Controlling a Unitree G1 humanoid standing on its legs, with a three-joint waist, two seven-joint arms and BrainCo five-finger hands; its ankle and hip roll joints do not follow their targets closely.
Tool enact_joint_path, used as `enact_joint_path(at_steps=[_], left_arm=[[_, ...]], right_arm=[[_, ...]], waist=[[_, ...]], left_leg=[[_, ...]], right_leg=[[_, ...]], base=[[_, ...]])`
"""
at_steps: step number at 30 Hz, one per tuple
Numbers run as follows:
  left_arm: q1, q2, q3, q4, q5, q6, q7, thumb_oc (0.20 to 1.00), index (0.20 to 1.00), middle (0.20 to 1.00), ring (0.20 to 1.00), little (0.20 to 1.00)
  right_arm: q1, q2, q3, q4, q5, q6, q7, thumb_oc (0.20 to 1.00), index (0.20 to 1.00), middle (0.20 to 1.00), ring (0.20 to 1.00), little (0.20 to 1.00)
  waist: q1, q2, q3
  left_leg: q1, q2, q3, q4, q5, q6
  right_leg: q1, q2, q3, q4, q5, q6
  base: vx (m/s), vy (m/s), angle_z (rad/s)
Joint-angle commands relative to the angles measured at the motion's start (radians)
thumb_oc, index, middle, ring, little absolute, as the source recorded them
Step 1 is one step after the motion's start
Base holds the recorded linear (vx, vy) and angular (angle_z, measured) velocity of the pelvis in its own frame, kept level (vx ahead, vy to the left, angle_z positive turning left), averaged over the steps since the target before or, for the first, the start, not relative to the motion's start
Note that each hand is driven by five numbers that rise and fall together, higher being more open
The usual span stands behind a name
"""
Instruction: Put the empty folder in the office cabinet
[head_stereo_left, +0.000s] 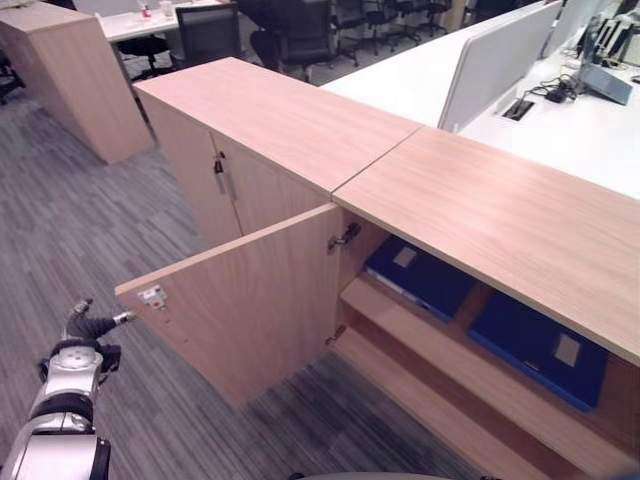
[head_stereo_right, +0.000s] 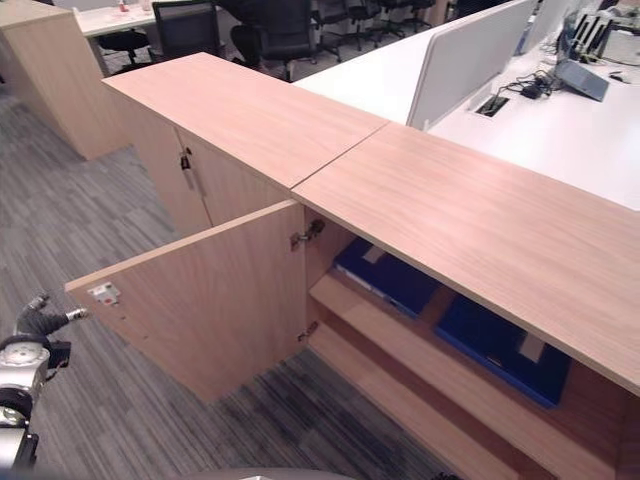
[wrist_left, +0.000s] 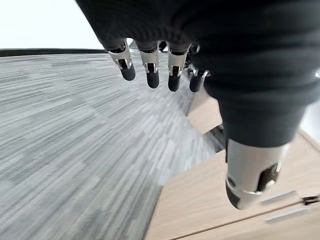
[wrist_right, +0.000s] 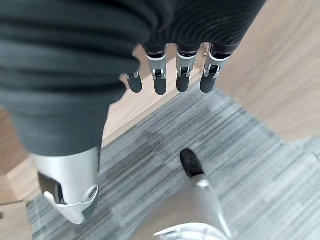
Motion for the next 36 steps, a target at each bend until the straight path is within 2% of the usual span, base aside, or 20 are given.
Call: enact_joint_path(at_steps=[1,9,15,18,20,21,24,25,27,28,29,33,36], left_arm=[[-0.129,0.081,-0.012,0.066,-0.014,-0.046,0.009,1.000,1.000,1.000,1.000,1.000],[-0.237,0.088,-0.037,0.049,-0.123,-0.067,-0.019,1.000,1.000,1.000,1.000,1.000],[-0.275,-0.015,-0.103,-0.027,-0.155,-0.084,-0.038,1.000,1.000,1.000,1.000,1.000],[-0.254,-0.093,-0.131,-0.084,-0.166,-0.090,-0.047,1.000,1.000,1.000,1.000,1.000],[-0.208,-0.156,-0.146,-0.183,-0.195,-0.105,-0.050,1.000,1.000,1.000,1.000,1.000],[-0.206,-0.157,-0.145,-0.184,-0.195,-0.104,-0.049,1.000,1.000,1.000,1.000,1.000],[-0.040,-0.331,-0.171,-0.409,-0.311,-0.121,-0.103,1.000,1.000,1.000,1.000,1.000],[-0.038,-0.332,-0.170,-0.410,-0.311,-0.120,-0.103,1.000,1.000,1.000,1.000,1.000],[0.079,-0.419,-0.245,-0.565,-0.347,-0.116,-0.162,1.000,1.000,1.000,1.000,1.000],[0.086,-0.419,-0.246,-0.572,-0.346,-0.113,-0.160,1.000,1.000,1.000,1.000,1.000],[0.164,-0.460,-0.308,-0.642,-0.373,-0.091,-0.209,1.000,1.000,1.000,1.000,1.000],[0.269,-0.460,-0.409,-0.728,-0.380,-0.049,-0.280,1.000,1.000,1.000,1.000,1.000],[0.324,-0.445,-0.417,-0.774,-0.429,-0.027,-0.294,1.000,1.000,1.000,1.000,1.000]], right_arm=[[-0.017,0.016,0.043,0.044,0.000,-0.013,0.017,1.000,1.000,1.000,1.000,1.000],[0.010,0.037,0.059,0.031,-0.001,-0.019,0.029,1.000,1.000,1.000,1.000,1.000],[0.014,0.064,0.087,0.016,-0.004,-0.027,0.041,1.000,1.000,1.000,1.000,1.000],[-0.003,0.083,0.102,-0.003,0.003,-0.031,0.040,1.000,1.000,1.000,1.000,1.000],[-0.012,0.102,0.115,-0.024,0.005,-0.036,0.038,1.000,1.000,1.000,1.000,1.000],[-0.012,0.101,0.116,-0.024,0.005,-0.036,0.038,1.000,1.000,1.000,1.000,1.000],[-0.033,0.142,0.140,-0.058,0.010,-0.043,0.037,1.000,1.000,1.000,1.000,1.000],[-0.032,0.141,0.141,-0.059,0.010,-0.043,0.037,1.000,1.000,1.000,1.000,1.000],[-0.057,0.169,0.159,-0.067,0.013,-0.042,0.037,1.000,1.000,1.000,1.000,1.000],[-0.054,0.169,0.159,-0.067,0.013,-0.042,0.037,1.000,1.000,1.000,1.000,1.000],[-0.080,0.194,0.182,-0.077,0.017,-0.039,0.044,1.000,1.000,1.000,1.000,1.000],[-0.115,0.223,0.241,-0.124,0.028,-0.040,0.062,1.000,1.000,1.000,1.000,1.000],[-0.132,0.229,0.267,-0.148,0.038,-0.038,0.067,1.000,1.000,1.000,1.000,1.000]], waist=[[0.004,-0.033,-0.030],[-0.015,-0.054,-0.030],[-0.020,-0.070,-0.025],[-0.016,-0.073,-0.019],[-0.009,-0.076,-0.013],[-0.009,-0.075,-0.014],[0.011,-0.081,0.000],[0.011,-0.080,-0.001],[0.028,-0.083,0.011],[0.028,-0.083,0.008],[0.040,-0.082,0.013],[0.051,-0.080,0.020],[0.057,-0.079,0.025]], left_leg=[[-0.004,0.030,-0.023,0.013,-0.072,-0.038],[-0.004,0.033,-0.012,0.017,-0.074,-0.039],[-0.008,0.032,-0.016,0.018,-0.075,-0.037],[-0.011,0.030,-0.022,0.018,-0.074,-0.035],[-0.010,0.028,-0.027,0.019,-0.075,-0.033],[-0.010,0.028,-0.027,0.019,-0.075,-0.033],[-0.008,0.023,-0.038,0.020,-0.077,-0.028],[-0.008,0.023,-0.038,0.020,-0.077,-0.028],[-0.010,0.023,-0.047,0.021,-0.078,-0.025],[-0.010,0.022,-0.048,0.021,-0.078,-0.024],[-0.010,0.022,-0.053,0.020,-0.078,-0.022],[-0.012,0.022,-0.058,0.022,-0.077,-0.018],[-0.018,0.025,-0.061,0.023,-0.075,-0.018]], right_leg=[[-0.055,-0.039,0.002,-0.095,0.183,0.069],[-0.069,-0.031,0.020,-0.098,0.188,0.069],[-0.069,-0.034,0.011,-0.094,0.188,0.069],[-0.067,-0.037,0.004,-0.094,0.189,0.069],[-0.064,-0.038,0.000,-0.093,0.188,0.069],[-0.064,-0.038,0.000,-0.093,0.188,0.069],[-0.054,-0.042,-0.017,-0.090,0.188,0.069],[-0.054,-0.042,-0.017,-0.091,0.188,0.069],[-0.050,-0.043,-0.024,-0.087,0.186,0.069],[-0.049,-0.044,-0.025,-0.087,0.186,0.069],[-0.047,-0.045,-0.027,-0.085,0.186,0.069],[-0.051,-0.042,-0.020,-0.080,0.184,0.069],[-0.057,-0.041,-0.017,-0.078,0.182,0.067]], base=[[-0.03,-0.013,-0.13],[-0.03,-0.010,-0.10],[-0.01,-0.005,-0.01],[-0.01,-0.004,0.04],[0.00,-0.004,0.14],[-0.01,-0.007,0.19],[0.00,-0.010,0.06],[0.00,-0.008,0.05],[0.00,-0.016,0.21],[0.01,-0.015,0.27],[0.00,-0.008,0.15],[0.00,-0.005,0.03],[-0.03,-0.017,-0.11]])
